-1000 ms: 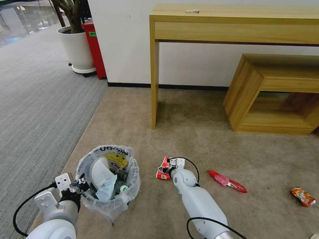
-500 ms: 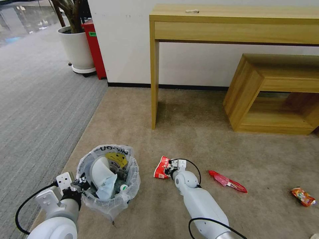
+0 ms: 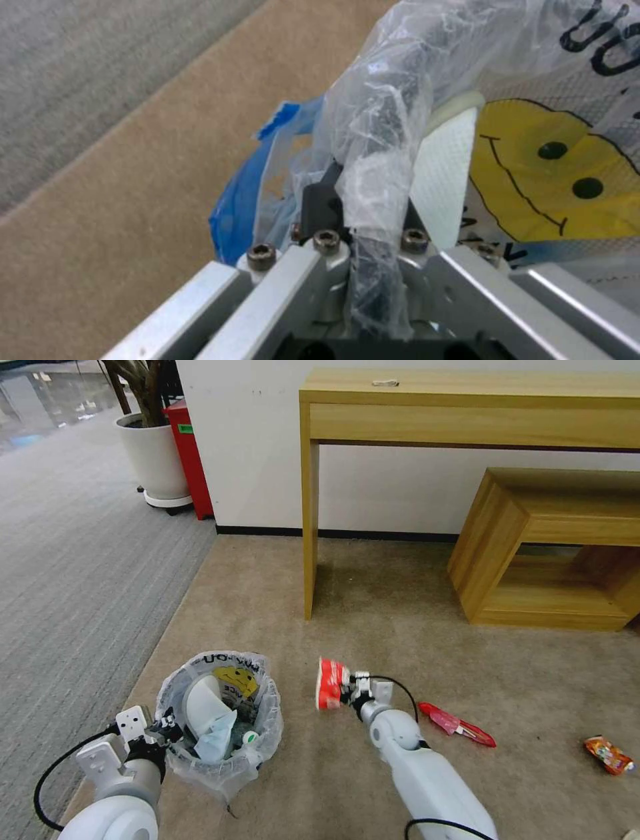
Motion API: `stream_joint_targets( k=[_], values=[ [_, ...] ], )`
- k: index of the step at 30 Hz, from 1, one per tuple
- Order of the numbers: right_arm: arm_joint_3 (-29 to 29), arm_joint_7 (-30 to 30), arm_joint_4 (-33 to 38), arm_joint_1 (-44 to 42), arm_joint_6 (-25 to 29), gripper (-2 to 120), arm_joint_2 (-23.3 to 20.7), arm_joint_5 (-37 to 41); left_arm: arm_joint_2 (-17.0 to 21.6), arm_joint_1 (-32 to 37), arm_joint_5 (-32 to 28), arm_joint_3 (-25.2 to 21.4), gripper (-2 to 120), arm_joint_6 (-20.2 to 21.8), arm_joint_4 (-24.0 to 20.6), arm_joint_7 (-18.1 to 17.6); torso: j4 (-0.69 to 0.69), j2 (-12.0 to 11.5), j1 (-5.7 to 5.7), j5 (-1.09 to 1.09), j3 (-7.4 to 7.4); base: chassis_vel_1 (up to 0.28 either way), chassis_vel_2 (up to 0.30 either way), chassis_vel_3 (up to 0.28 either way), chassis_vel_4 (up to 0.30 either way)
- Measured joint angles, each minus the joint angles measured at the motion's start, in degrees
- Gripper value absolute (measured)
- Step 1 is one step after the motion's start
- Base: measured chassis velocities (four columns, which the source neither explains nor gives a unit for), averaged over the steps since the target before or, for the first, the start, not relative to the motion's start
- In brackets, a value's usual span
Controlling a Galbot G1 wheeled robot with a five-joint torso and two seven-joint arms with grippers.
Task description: Pick up the trash bin and place the garbage on the floor into it.
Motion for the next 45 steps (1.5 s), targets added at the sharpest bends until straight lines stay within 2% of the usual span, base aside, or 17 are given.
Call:
stream_joint_targets(
  k=[1,2,4,5,6,8,9,12,20,25,35,37,38,41,42,43,45],
  values=[
    [0.7,-6.0,2.7,-0.3,3.7,0,-0.6,3.4,-0.3,0.0,0.0,0.5,1,0.0,0.1,0.0,0.0,0.0,0.0,0.0,0.0,0.0,0.0,0.0,0.0],
    [0.7,-6.0,2.7,-0.3,3.7,0,-0.6,3.4,-0.3,0.0,0.0,0.5,1,0.0,0.1,0.0,0.0,0.0,0.0,0.0,0.0,0.0,0.0,0.0,0.0],
    [1.5,-17.0,6.6,-0.4,9.1,0,-1.2,9.7,-0.9,-0.1,-0.2,1.4,1,0.0,0.3,0.0,0.01,0.0,0.0,-0.01,0.0,0.0,0.0,0.0,0.0],
    [1.5,-17.0,6.6,-0.4,9.1,0,-1.2,9.7,-0.9,-0.1,-0.2,1.4,1,0.0,0.3,0.0,0.01,0.0,0.0,-0.01,0.0,0.0,0.0,0.0,0.0],
    [1.4,-23.7,8.2,-0.4,11.0,0,-1.4,12.4,-1.1,-0.2,-0.4,1.9,1,0.0,0.3,0.0,0.01,0.0,0.0,0.01,0.0,0.0,0.0,0.0,0.0],
    [0.9,-32.3,9.4,-0.5,12.3,0,-1.6,13.6,-1.5,-0.3,-0.9,2.4,1,0.0,0.3,0.0,0.01,0.0,0.0,-0.02,0.0,0.0,0.0,0.0,0.0],
    [0.9,-32.3,9.4,-0.5,12.3,0,-1.6,13.6,-1.5,-0.3,-0.9,2.4,1,0.0,0.3,0.0,0.01,0.0,0.0,-0.02,0.0,0.0,0.0,0.0,0.0],
    [-0.6,-39.6,8.4,-1.1,12.9,0,-1.8,9.9,-1.8,-0.4,-2.6,2.7,1,0.1,-0.2,0.0,0.01,0.0,0.0,-0.01,0.0,0.0,0.0,0.0,0.0],
    [-0.9,-45.2,5.0,-1.0,13.3,3,-1.8,-2.6,-1.9,-0.3,-8.7,2.9,1,0.9,-1.7,-0.7,0.01,0.0,0.0,0.0,0.0,0.0,0.0,0.0,0.0],
    [-0.2,-45.1,5.3,-0.7,12.7,23,-2.3,-4.8,-1.8,-0.1,-10.6,3.0,1,1.3,-2.3,-0.9,0.01,0.0,0.0,0.0,0.0,0.0,0.0,0.0,0.0],
    [2.0,-45.4,6.5,-1.1,12.6,56,-3.2,-4.3,-1.4,0.1,-10.1,2.9,1,1.8,-2.6,-1.2,0.01,0.0,0.0,0.0,0.0,0.0,0.0,0.0,0.0],
    [2.6,-41.5,7.7,-1.3,13.6,65,-3.2,-2.3,-1.3,0.1,-10.0,2.6,1,1.9,-2.4,-1.6,0.01,0.0,0.0,0.0,0.0,0.0,0.0,0.0,0.0],
    [2.6,-41.5,7.7,-1.3,13.6,65,-3.2,-2.3,-1.3,0.1,-10.0,2.6,1,1.9,-2.4,-1.6,0.01,0.0,0.0,0.0,0.0,0.0,0.0,0.0,0.0],
    [4.5,-29.1,11.8,-2.2,15.1,81,-2.7,2.4,-1.0,0.0,-9.8,1.8,1,1.3,-1.8,-2.4,0.01,0.0,0.0,0.0,0.0,0.0,0.0,0.0,0.0],
    [4.5,-29.1,11.8,-2.2,15.1,81,-2.7,2.4,-1.0,0.0,-9.8,1.8,1,1.3,-1.8,-2.4,0.01,0.0,0.0,0.0,0.0,0.0,0.0,0.0,0.0],
    [5.8,-23.5,13.8,-2.8,15.1,86,-2.4,3.1,-1.0,-0.1,-9.1,1.6,1,0.5,-1.5,-2.5,0.01,0.0,0.0,-0.01,0.0,0.0,0.0,0.0,0.0],
    [9.4,-14.6,16.3,-4.0,15.7,96,-2.1,-0.4,-0.8,-0.1,-7.2,1.1,1,-0.9,-1.1,-2.6,0.01,0.0,0.0,-0.01,0.0,0.0,0.0,0.0,0.0]
  ],
)
